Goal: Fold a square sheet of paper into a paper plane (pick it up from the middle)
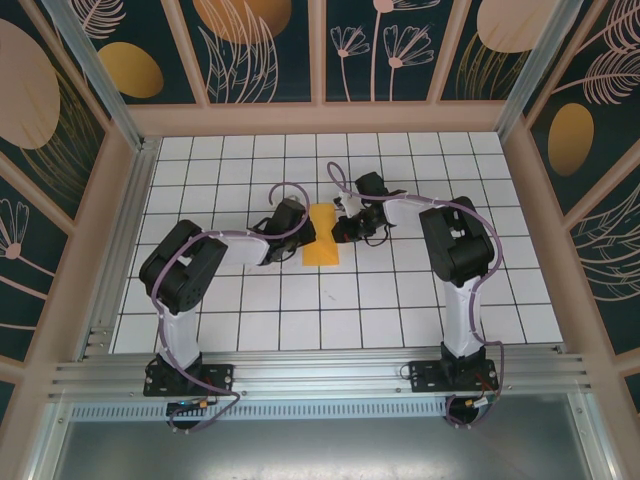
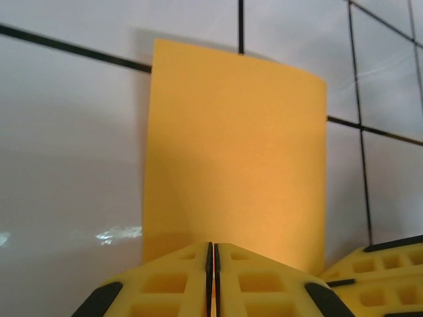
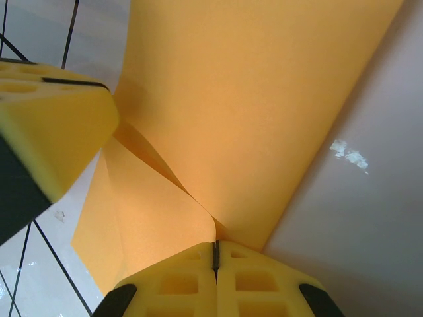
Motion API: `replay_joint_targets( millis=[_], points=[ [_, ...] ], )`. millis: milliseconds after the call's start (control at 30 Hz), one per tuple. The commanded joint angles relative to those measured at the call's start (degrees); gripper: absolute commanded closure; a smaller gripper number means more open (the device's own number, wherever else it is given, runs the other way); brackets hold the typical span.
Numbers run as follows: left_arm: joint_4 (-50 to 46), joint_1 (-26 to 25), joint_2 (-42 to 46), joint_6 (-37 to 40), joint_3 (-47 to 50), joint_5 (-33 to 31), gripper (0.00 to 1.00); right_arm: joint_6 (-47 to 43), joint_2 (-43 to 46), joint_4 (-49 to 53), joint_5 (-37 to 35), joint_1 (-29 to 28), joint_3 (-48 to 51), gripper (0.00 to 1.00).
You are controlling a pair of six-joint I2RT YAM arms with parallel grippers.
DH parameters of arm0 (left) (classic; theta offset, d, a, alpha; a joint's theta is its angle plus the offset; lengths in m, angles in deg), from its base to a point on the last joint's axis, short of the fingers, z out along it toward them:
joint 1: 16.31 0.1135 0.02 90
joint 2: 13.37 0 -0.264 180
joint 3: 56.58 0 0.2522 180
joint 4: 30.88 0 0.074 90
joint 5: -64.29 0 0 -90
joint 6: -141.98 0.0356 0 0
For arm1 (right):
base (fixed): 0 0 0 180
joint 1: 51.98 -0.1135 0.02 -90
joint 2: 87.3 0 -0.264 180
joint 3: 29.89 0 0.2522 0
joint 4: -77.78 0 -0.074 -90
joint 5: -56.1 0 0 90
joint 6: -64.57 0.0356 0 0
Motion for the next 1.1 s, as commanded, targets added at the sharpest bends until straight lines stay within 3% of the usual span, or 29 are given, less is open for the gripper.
replay_joint_targets(
  millis=[0, 133, 400, 567, 667, 800, 867, 1067],
  points=[
    [0.83, 0.36, -2.07, 0.29, 1.47, -0.13, 0.87, 0.25, -1.08, 2.05, -4.66, -0.64, 0.81, 1.00],
    [2.25, 0.28, -3.04, -0.54, 2.70, 0.90, 0.87, 0.68, -0.80, 1.79, -4.51, -0.70, 0.81, 0.98],
    [1.31, 0.37, -2.68, 0.07, 3.30, 0.44, 0.88, 3.10, 5.12, 0.95, -4.80, -0.09, -1.26, 0.79],
    [1.86, 0.31, -2.95, 0.10, 3.01, 1.17, 0.88, 6.03, 9.51, -0.23, -5.87, 0.60, 0.23, 0.73],
    [1.59, 0.32, -3.06, 0.45, 2.77, 1.41, 0.88, 7.11, 11.31, -0.65, 2.08, 0.22, 1.41, 0.75],
    [1.44, 0.33, -3.27, 0.68, 2.48, 1.58, 0.88, 7.90, 10.33, 0.18, 4.42, -2.45, 2.09, 0.93],
    [1.34, 0.32, -3.34, 0.57, 2.24, 1.59, 0.88, 7.81, 9.52, -0.55, 7.22, -3.84, 3.00, 0.96],
    [1.62, 0.33, -3.57, 0.55, 2.15, 1.97, 0.89, 9.27, 6.71, 0.10, 5.15, -4.21, 4.42, 1.00]
  ],
)
